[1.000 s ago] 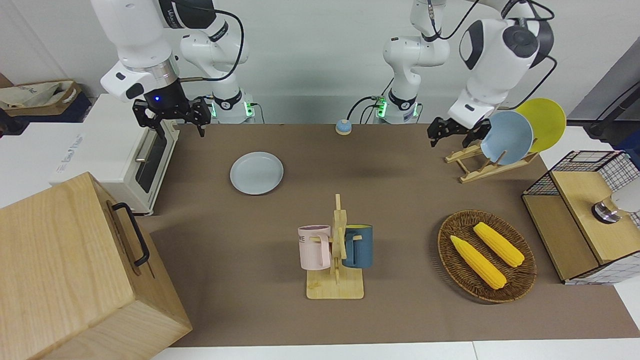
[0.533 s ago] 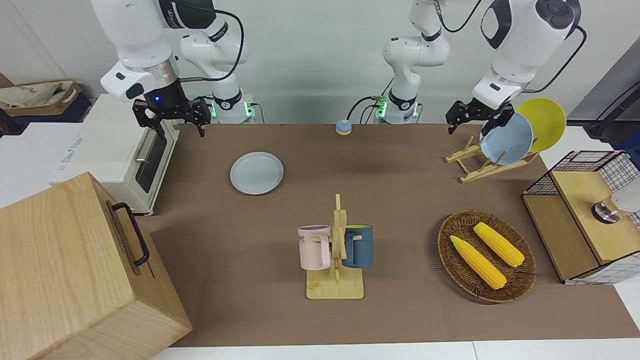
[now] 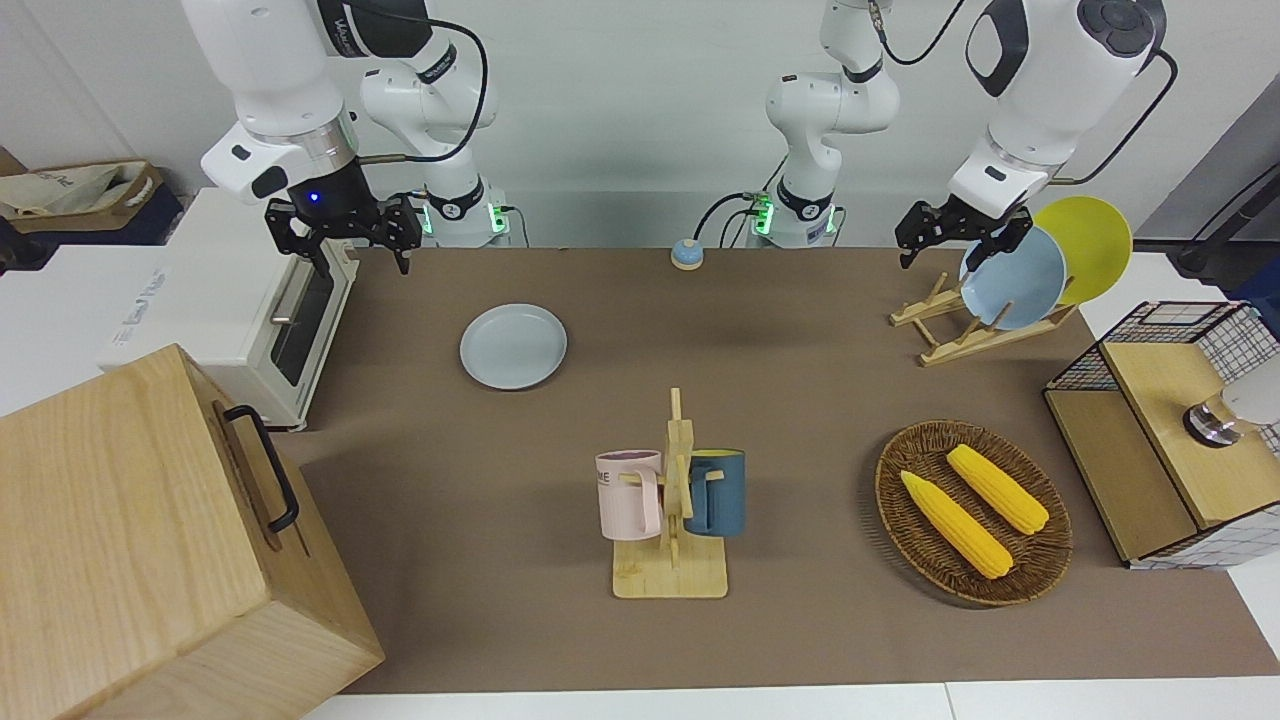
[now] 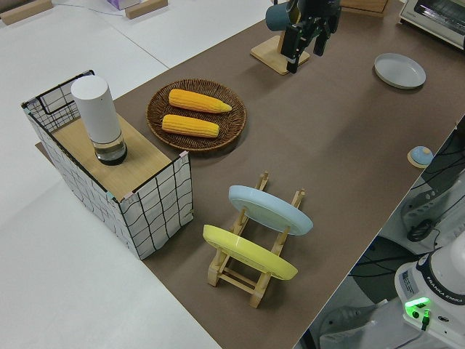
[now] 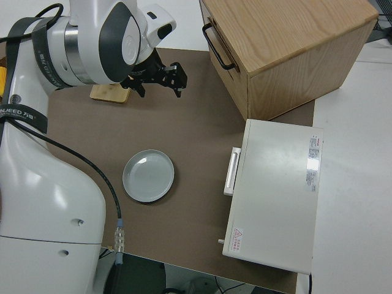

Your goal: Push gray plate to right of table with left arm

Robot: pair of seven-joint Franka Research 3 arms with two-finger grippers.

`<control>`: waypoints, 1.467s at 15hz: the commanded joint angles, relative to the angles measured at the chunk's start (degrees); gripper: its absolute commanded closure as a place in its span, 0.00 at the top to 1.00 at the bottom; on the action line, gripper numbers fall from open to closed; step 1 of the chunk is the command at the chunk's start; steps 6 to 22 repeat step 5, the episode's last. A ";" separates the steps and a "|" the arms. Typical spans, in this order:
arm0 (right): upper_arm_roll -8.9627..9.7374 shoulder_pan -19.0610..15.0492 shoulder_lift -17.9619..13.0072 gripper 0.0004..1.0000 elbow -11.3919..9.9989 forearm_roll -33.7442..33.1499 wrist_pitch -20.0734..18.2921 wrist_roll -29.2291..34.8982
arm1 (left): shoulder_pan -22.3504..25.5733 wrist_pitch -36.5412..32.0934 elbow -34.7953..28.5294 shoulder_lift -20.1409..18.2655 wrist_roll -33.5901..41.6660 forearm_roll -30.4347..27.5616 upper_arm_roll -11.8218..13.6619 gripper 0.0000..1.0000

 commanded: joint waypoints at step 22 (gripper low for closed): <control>-0.01 -0.04 -0.33 0.98 0.08 0.40 -0.59 0.18 | 0.35 0.66 1.01 0.34 0.13 3.06 -0.15 0.99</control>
